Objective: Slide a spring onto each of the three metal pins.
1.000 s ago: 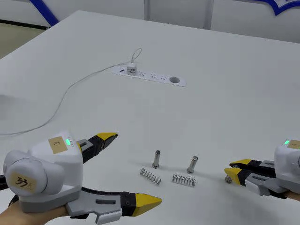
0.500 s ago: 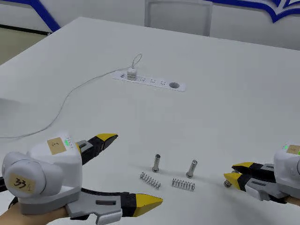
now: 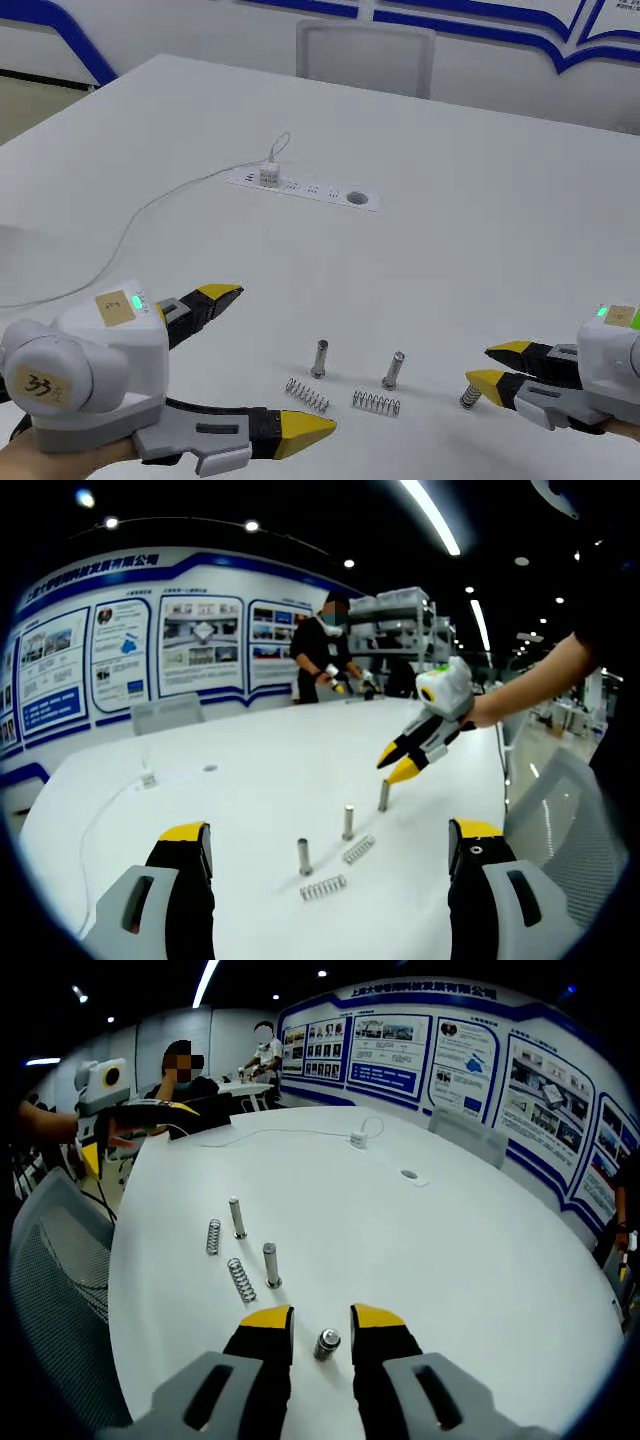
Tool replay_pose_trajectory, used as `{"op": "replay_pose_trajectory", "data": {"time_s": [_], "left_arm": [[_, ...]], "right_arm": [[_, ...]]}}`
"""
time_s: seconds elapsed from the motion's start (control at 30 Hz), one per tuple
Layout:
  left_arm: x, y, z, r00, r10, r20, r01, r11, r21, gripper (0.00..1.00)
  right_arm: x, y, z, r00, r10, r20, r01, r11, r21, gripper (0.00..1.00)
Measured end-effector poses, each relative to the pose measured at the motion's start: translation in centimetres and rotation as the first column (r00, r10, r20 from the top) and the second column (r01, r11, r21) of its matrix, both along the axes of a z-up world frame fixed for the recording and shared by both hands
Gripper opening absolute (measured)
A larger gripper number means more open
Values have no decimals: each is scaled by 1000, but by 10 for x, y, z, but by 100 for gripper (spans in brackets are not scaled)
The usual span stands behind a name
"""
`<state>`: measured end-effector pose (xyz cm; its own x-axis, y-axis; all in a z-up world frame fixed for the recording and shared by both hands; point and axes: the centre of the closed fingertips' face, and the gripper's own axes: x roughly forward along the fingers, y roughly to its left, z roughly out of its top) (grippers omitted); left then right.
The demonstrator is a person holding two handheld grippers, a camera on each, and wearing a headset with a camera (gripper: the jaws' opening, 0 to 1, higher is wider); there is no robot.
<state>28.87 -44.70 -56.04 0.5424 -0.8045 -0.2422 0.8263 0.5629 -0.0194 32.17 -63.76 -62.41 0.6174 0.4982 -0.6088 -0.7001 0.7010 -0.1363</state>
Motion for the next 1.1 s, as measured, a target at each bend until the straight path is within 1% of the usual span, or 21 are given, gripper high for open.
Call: {"op": "replay_pose_trajectory", "data": {"time_s": [0.07,0.2,0.27,0.33,0.4,0.47,0.53,0.6,0.8,0.97,1.1], "left_arm": [[0,3,0,1000,2,4,-2,1000,7,100],[2,10,1,1000,15,7,-15,1000,6,100],[3,12,2,1000,26,5,-26,1000,0,100],[4,13,4,999,36,-5,-36,999,-16,100],[5,13,4,999,38,-3,-38,999,-21,100],[4,14,2,999,34,-4,-34,999,-10,100],[4,14,0,999,31,-4,-31,1000,-3,100],[4,15,-2,999,31,-9,-31,1000,3,100],[4,19,-11,999,43,-30,-43,999,17,100],[2,19,-17,998,44,-43,-43,999,24,100],[1,19,-21,998,35,-55,-33,999,32,100]], "right_arm": [[-2,5,4,999,34,18,-33,999,-31,23],[-6,17,10,998,64,21,-64,998,-23,23],[-7,22,10,997,76,19,-76,997,-22,24],[-9,30,7,995,97,11,-97,995,-28,24],[-10,37,3,994,107,6,-107,994,-24,25],[-12,43,-2,992,125,-13,-125,992,-15,25],[-14,48,-6,990,140,-23,-141,990,-24,25],[-16,52,-12,987,160,-36,-161,986,-39,25],[-21,65,-28,978,197,-71,-200,979,-37,25],[-22,72,-43,972,213,-98,-218,975,-42,25],[-21,77,-51,968,223,-114,-230,972,-43,25]]}}
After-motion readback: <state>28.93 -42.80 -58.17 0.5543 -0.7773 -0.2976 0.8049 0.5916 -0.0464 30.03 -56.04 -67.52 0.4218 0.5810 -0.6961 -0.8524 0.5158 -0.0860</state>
